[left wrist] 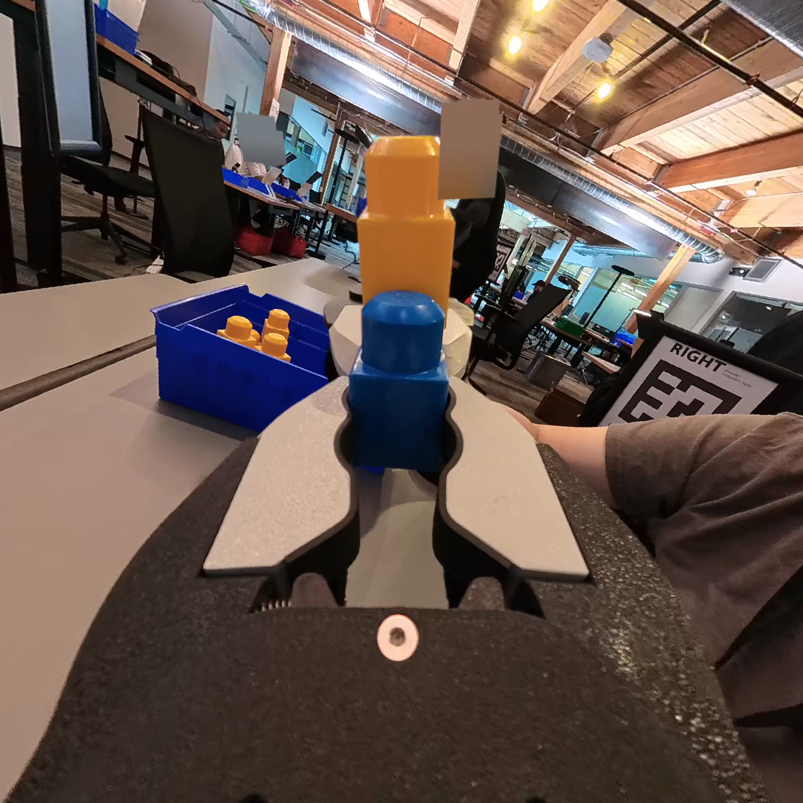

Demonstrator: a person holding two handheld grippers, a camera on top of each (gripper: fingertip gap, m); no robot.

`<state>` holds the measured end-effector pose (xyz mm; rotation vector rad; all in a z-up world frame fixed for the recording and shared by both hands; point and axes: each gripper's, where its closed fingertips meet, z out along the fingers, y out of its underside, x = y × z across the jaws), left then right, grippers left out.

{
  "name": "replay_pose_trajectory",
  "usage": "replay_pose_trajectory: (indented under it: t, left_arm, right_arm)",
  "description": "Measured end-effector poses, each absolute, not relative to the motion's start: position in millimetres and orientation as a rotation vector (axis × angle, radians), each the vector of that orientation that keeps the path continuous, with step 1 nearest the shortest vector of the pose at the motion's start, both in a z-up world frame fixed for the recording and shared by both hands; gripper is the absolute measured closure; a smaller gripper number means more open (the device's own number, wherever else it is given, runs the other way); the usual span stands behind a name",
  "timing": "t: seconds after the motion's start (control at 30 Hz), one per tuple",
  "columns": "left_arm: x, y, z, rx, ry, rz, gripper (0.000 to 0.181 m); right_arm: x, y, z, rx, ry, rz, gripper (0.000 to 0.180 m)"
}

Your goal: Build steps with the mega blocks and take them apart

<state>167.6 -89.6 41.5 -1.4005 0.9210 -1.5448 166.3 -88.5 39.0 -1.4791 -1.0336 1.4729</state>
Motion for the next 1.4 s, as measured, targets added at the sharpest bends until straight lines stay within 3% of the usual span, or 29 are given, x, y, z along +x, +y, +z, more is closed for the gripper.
replay_pose_trajectory:
  t: [0.4,0.53,0.63,0.9,1.0,1.4]
  left_arm:
    - [177,-98,33,-1.45,1.016,-1.517,0.139]
    - [179,-99,24,-1.482,1.039,-1.507,0.139]
    - [182,-98,17,-1.506,1.037,-1.522,0.14]
    - [198,-108,-8,-1.586,1.175,-1.365,0.139]
    - [199,-110,-7,-1.586,1.172,-1.382,0.139]
    - [189,-101,10,-1.556,1.009,-1.492,0.139]
  right_arm:
    - [166,-97,31,-1.509,-1.163,1.415,0.144]
    - [171,-102,32,-1.539,-1.223,1.342,0.121]
    - [176,-101,34,-1.568,-1.221,1.307,0.119]
    - [178,-85,50,-1.587,-1.007,1.332,0.12]
    - [179,-88,47,-1.593,-1.047,1.347,0.143]
    - [172,-77,62,-1.396,-0.799,1.375,0.143]
